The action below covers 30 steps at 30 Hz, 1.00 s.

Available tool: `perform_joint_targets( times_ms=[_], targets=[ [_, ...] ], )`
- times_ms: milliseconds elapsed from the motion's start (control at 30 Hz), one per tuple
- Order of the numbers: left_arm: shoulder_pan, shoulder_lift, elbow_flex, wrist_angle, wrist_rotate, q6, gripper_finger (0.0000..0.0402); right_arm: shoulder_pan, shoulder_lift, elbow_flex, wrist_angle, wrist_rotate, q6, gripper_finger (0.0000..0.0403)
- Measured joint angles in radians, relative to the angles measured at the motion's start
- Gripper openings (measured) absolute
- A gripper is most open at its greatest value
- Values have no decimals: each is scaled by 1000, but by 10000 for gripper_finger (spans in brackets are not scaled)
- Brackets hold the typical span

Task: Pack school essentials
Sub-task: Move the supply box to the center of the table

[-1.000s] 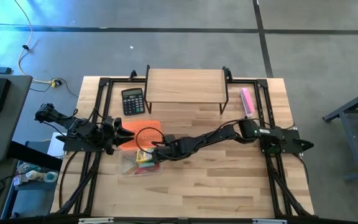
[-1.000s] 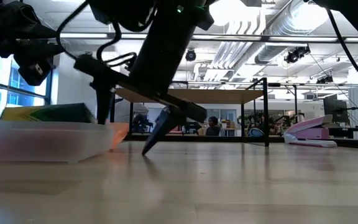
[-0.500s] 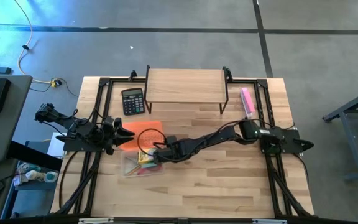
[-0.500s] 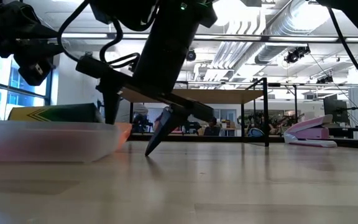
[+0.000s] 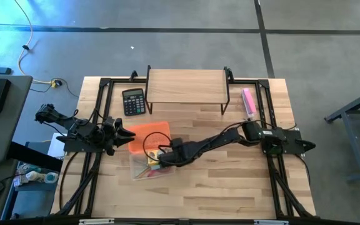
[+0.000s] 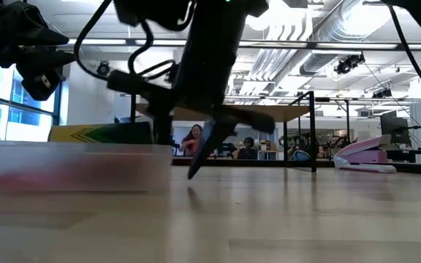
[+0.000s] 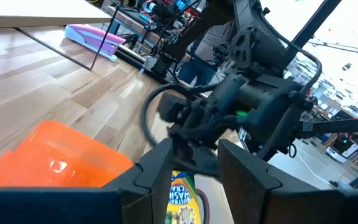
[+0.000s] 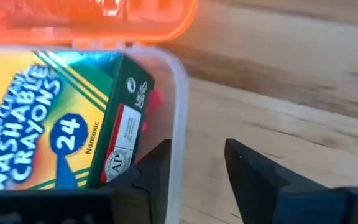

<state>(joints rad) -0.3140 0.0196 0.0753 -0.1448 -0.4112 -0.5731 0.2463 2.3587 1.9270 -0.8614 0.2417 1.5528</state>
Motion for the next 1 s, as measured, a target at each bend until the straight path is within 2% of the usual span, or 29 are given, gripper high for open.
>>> perform_joint_targets(
  times_ms=[133, 400, 1000],
  targets=[
    [0, 0, 0, 0, 0, 0, 117, 9, -23, 0, -84, 36, 21, 119],
    [0, 0, 0, 0, 0, 0, 117, 22, -25, 0, -192, 39, 66, 80],
    [0, 0, 0, 0, 0, 0, 117, 113, -25, 2, -397, 3, 285, 39]
  ],
)
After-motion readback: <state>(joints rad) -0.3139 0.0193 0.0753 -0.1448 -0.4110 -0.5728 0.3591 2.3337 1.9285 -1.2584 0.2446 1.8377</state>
